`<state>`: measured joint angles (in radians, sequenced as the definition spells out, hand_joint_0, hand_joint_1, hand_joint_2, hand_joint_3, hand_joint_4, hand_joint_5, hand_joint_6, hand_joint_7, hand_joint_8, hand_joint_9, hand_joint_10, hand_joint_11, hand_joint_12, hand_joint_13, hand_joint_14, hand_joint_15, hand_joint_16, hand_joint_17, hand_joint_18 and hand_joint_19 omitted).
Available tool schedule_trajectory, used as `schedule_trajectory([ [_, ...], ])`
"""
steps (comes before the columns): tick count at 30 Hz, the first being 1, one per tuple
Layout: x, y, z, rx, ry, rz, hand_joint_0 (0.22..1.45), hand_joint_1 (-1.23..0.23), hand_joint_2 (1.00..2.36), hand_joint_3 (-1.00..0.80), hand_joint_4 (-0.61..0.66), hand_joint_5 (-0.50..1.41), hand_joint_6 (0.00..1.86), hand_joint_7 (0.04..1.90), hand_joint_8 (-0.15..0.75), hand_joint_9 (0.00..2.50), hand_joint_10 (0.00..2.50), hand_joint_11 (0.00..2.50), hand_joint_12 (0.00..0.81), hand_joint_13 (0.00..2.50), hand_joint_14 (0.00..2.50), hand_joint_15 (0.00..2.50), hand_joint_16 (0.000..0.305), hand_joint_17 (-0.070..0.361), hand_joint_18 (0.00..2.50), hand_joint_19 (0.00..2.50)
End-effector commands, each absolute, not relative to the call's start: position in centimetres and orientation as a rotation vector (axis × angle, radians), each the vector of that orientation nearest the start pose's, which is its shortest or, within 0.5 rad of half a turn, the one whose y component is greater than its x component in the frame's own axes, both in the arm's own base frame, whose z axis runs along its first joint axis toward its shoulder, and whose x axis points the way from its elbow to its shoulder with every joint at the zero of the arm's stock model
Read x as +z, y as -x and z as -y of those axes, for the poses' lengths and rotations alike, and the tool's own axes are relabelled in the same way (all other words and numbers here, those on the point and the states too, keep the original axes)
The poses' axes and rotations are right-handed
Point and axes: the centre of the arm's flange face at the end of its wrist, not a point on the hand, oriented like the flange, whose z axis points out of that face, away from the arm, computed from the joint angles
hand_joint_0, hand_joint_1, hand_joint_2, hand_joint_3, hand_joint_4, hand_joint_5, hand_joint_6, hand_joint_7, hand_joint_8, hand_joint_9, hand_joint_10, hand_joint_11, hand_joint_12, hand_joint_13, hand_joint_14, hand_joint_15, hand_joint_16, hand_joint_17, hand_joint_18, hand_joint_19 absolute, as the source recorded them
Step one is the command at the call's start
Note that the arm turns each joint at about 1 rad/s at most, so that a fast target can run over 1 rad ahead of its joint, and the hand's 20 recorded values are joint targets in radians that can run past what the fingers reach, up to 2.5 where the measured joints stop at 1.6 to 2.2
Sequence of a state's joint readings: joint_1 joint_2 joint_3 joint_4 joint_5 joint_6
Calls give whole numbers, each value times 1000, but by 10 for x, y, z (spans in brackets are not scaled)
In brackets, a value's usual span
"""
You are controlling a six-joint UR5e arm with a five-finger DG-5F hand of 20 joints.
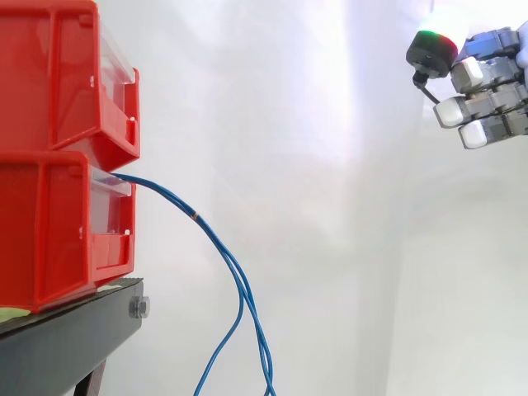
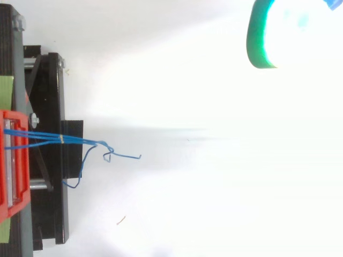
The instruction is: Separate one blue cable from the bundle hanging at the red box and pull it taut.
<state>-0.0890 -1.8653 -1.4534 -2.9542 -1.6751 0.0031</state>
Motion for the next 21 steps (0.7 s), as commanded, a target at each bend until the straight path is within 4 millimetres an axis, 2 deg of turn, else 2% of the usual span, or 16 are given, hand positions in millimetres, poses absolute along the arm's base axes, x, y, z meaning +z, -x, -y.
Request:
schedule_trajectory([
  [1, 402, -596, 177, 1227, -1196, -1212, 557, -634, 1000, -500, 264, -227, 503, 960, 356, 495, 12, 600, 429, 417, 7, 226, 60, 134, 588, 232],
  [21, 401, -597, 177, 1226, -1197, -1213, 568, -644, 1000, -500, 266, -225, 503, 962, 359, 506, 10, 594, 430, 417, 7, 222, 59, 133, 607, 233],
])
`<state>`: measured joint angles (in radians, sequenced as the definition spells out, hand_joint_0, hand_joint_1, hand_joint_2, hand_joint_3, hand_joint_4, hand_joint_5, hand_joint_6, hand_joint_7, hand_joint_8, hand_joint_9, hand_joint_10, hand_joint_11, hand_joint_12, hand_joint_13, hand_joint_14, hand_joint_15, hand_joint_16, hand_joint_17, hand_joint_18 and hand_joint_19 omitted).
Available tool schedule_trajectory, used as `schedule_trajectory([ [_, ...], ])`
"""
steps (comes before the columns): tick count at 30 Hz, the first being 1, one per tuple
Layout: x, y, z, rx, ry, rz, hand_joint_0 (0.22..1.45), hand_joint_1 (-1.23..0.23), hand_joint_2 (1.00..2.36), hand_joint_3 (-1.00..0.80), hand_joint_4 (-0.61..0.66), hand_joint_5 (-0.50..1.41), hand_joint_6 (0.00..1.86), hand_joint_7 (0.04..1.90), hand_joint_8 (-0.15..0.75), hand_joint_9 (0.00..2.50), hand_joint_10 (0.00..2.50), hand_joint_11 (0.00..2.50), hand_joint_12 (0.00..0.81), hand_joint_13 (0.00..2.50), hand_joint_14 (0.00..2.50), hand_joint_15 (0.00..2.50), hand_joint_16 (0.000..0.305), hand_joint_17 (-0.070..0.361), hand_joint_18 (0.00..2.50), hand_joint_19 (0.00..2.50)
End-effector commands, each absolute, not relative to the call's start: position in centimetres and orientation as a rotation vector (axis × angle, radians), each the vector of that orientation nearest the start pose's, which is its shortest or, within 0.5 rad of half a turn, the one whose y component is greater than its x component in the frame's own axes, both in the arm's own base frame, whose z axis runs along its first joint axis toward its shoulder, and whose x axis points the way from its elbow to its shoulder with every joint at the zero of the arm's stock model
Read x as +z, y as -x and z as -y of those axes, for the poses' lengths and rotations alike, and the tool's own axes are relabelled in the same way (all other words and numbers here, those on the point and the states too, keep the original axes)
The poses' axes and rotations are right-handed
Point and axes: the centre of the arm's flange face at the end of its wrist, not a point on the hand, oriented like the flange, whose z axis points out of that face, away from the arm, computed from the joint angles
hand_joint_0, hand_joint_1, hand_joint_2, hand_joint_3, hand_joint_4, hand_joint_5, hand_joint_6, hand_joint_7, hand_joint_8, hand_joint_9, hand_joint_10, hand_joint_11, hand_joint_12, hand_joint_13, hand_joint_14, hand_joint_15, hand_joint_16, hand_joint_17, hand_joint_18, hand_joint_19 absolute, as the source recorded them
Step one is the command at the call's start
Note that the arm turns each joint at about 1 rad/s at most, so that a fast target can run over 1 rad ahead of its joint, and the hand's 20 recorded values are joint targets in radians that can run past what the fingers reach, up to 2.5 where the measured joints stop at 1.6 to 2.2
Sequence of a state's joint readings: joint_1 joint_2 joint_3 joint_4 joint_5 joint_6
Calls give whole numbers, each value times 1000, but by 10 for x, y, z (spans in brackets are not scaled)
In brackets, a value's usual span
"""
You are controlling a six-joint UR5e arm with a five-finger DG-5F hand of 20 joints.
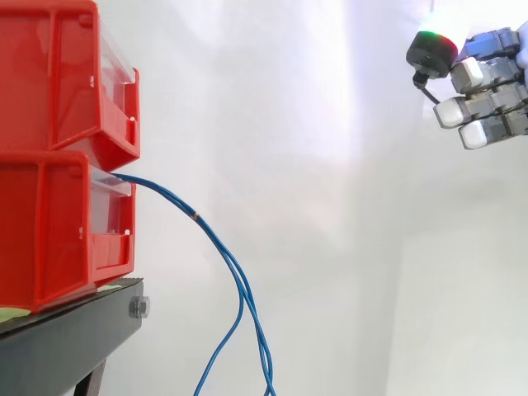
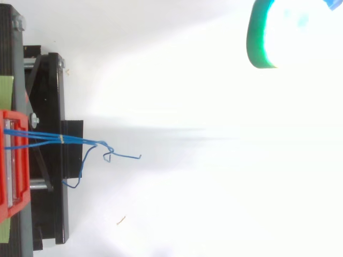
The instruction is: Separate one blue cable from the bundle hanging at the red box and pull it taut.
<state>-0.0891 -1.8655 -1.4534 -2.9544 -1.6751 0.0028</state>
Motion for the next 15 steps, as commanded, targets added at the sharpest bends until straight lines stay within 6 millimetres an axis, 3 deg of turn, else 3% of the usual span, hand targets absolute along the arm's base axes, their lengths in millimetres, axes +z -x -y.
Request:
schedule_trajectory([
  [1, 401, -596, 177, 1225, -1196, -1213, 566, -646, 1000, -500, 266, -225, 503, 963, 358, 506, 10, 592, 430, 419, 7, 220, 59, 133, 607, 232],
  [15, 401, -596, 176, 1228, -1196, -1214, 564, -645, 1000, -500, 268, -224, 503, 963, 361, 508, 13, 594, 432, 418, 7, 222, 59, 133, 606, 247],
])
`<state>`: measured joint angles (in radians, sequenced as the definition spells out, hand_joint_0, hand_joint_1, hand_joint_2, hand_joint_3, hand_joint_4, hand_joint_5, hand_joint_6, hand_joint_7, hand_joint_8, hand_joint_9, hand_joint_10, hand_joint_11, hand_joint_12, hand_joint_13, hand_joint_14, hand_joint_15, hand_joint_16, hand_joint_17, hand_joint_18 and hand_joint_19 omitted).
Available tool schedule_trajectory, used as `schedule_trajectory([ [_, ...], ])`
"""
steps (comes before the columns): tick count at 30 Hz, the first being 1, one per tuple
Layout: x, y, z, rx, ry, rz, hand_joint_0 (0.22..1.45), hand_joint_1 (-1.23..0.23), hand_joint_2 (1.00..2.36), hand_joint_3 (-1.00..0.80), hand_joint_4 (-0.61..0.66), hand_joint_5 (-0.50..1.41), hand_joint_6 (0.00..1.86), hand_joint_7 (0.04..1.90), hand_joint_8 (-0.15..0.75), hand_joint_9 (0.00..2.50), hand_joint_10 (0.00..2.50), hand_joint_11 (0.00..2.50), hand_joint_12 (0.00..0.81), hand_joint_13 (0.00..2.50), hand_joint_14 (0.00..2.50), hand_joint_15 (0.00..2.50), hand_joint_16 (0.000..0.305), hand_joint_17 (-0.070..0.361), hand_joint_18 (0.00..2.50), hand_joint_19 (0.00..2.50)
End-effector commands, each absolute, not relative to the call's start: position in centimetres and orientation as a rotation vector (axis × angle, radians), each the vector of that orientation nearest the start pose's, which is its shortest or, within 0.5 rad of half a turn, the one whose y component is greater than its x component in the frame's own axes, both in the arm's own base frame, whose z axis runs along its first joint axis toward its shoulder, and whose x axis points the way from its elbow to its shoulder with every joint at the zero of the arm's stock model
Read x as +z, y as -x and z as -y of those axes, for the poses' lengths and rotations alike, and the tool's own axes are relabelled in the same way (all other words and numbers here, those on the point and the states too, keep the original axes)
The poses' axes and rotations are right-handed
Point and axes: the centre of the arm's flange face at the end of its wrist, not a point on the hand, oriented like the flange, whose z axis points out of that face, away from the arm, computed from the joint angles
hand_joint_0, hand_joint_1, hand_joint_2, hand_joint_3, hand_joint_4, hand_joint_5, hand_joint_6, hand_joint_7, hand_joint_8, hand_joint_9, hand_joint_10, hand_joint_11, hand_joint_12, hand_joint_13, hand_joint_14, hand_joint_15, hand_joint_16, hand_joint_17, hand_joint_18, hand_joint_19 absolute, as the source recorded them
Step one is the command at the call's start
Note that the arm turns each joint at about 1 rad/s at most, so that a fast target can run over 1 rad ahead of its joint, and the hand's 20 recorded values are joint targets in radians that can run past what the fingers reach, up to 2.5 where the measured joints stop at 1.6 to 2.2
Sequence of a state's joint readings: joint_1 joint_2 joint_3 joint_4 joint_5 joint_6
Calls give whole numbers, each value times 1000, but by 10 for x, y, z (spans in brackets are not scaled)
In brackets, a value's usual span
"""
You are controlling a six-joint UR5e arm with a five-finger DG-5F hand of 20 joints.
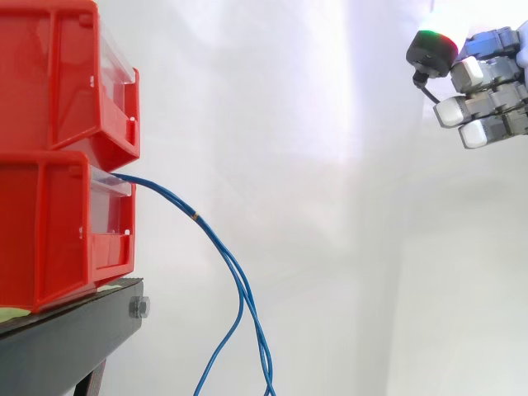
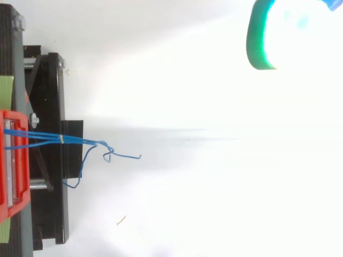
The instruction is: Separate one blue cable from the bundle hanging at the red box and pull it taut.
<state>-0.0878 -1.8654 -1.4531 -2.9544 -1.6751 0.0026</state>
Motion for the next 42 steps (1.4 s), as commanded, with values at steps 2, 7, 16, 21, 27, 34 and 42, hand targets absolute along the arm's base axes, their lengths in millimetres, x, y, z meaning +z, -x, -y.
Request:
schedule_trajectory([
  [2, 402, -597, 176, 1229, -1194, -1212, 564, -645, 1000, -500, 269, -224, 503, 963, 359, 508, 12, 607, 432, 419, 7, 222, 59, 133, 607, 247],
  [7, 400, -596, 175, 1224, -1202, -1219, 563, -645, 1000, -500, 271, -224, 503, 964, 361, 508, 10, 604, 431, 420, 7, 220, 59, 134, 608, 242],
  [16, 399, -605, 172, 1184, -1210, -1149, 563, -644, 1000, -500, 269, -223, 503, 959, 364, 511, 10, 603, 433, 420, 7, 223, 59, 134, 609, 250],
  [21, 386, -616, 171, 1153, -1222, -1109, 563, -643, 1000, -500, 270, -223, 503, 963, 363, 509, 10, 593, 432, 419, 9, 226, 59, 134, 610, 250],
  [27, 372, -626, 164, 1130, -1240, -1093, 563, -642, 1000, -500, 272, -223, 503, 962, 362, 509, 12, 604, 433, 419, 7, 220, 59, 134, 610, 247],
  [34, 341, -647, 149, 1137, -1239, -1104, 562, -643, 1000, -500, 271, -223, 503, 958, 364, 510, 10, 605, 434, 418, 7, 225, 59, 134, 610, 248],
  [42, 309, -669, 141, 1134, -1232, -1069, 562, -643, 1000, -500, 270, -223, 503, 959, 363, 510, 12, 598, 433, 418, 7, 226, 59, 134, 612, 249],
])
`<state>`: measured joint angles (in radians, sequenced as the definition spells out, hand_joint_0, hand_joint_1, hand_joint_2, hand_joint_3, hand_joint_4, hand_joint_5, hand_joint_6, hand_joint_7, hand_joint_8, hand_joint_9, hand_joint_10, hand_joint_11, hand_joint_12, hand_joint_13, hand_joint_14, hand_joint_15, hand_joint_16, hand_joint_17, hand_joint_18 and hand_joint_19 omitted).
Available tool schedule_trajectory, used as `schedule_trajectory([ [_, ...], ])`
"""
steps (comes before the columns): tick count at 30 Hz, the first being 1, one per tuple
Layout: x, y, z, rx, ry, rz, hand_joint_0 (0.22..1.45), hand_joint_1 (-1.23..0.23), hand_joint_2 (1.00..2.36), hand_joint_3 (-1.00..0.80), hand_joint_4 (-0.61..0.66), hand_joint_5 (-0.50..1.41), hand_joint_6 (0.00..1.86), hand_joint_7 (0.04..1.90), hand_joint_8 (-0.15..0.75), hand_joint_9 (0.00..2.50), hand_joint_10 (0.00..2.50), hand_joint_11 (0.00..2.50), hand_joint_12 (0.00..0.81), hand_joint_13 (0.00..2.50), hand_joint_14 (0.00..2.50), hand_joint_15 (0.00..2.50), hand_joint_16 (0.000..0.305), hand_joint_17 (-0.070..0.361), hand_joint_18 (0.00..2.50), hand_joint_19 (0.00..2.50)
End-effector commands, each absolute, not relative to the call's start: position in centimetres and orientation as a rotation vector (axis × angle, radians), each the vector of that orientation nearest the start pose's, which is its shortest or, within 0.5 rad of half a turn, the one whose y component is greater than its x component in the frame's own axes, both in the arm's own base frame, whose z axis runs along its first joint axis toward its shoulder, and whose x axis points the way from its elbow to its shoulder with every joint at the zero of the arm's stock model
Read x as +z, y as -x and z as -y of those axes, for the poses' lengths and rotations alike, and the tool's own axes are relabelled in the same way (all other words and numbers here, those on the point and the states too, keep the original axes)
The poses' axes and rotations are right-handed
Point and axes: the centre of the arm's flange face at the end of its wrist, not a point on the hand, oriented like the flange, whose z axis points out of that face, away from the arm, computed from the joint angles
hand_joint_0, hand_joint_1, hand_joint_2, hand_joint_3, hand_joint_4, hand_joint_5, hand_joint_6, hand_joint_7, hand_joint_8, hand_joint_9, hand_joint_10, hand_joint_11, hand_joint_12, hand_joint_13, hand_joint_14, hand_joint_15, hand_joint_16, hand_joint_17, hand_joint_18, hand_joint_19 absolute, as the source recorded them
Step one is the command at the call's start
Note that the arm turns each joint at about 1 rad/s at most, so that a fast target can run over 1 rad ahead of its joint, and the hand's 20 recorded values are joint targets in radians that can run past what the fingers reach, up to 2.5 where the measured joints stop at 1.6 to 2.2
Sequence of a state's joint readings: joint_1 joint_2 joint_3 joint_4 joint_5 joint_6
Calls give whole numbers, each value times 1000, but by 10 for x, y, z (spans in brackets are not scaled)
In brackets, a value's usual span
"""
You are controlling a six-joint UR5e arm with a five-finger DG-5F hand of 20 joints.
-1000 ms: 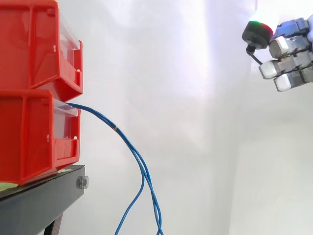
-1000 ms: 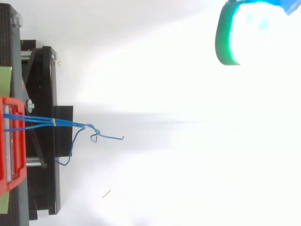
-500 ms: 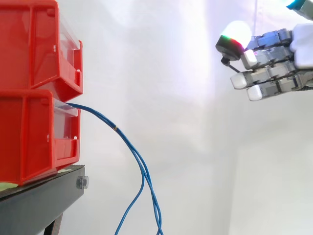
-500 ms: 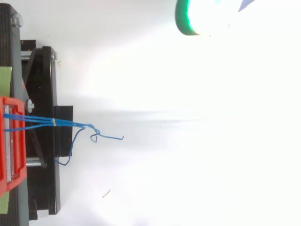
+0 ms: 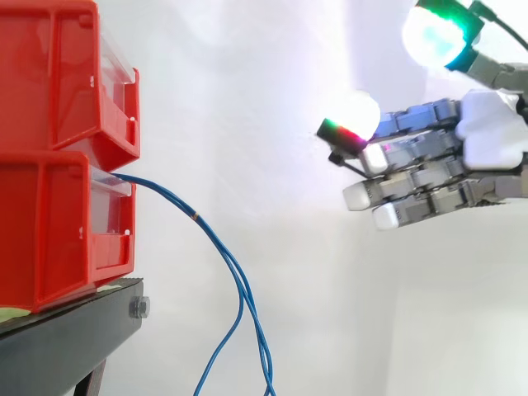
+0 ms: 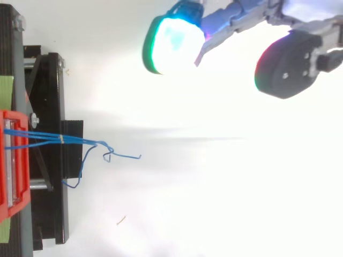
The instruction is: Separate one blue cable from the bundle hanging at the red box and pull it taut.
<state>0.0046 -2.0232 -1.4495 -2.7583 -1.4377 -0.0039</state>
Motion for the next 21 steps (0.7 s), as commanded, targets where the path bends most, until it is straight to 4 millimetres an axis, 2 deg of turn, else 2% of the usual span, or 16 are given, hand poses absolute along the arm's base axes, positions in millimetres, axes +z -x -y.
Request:
schedule_trajectory([
  [1, 305, -673, 140, 1132, -1239, -1069, 562, -643, 1000, -500, 274, -223, 503, 963, 363, 509, 13, 594, 433, 418, 7, 222, 60, 134, 613, 249],
  [2, 296, -676, 139, 1128, -1245, -1077, 562, -643, 1000, -500, 271, -223, 503, 962, 365, 509, 12, 603, 434, 418, 7, 225, 60, 134, 613, 250],
  [5, 295, -678, 138, 1127, -1245, -1076, 562, -642, 1000, -500, 273, -223, 503, 959, 363, 510, 10, 605, 434, 418, 7, 226, 59, 134, 613, 249],
  [6, 287, -682, 136, 1124, -1253, -1076, 562, -642, 1000, -500, 271, -223, 503, 963, 363, 511, 10, 606, 434, 419, 7, 225, 59, 134, 613, 256],
  [12, 285, -685, 133, 1099, -1260, -1053, 562, -642, 1000, -500, 273, -223, 503, 959, 364, 509, 10, 606, 433, 419, 7, 224, 59, 134, 613, 255],
  [13, 283, -686, 127, 1098, -1255, -1063, 562, -642, 1000, -500, 273, -223, 503, 963, 364, 510, 10, 606, 433, 419, 7, 224, 59, 133, 613, 248],
  [21, 283, -687, 116, 1074, -1244, -1076, 562, -643, 1000, -500, 273, -223, 503, 959, 365, 513, 12, 605, 434, 421, 7, 220, 59, 134, 614, 249],
])
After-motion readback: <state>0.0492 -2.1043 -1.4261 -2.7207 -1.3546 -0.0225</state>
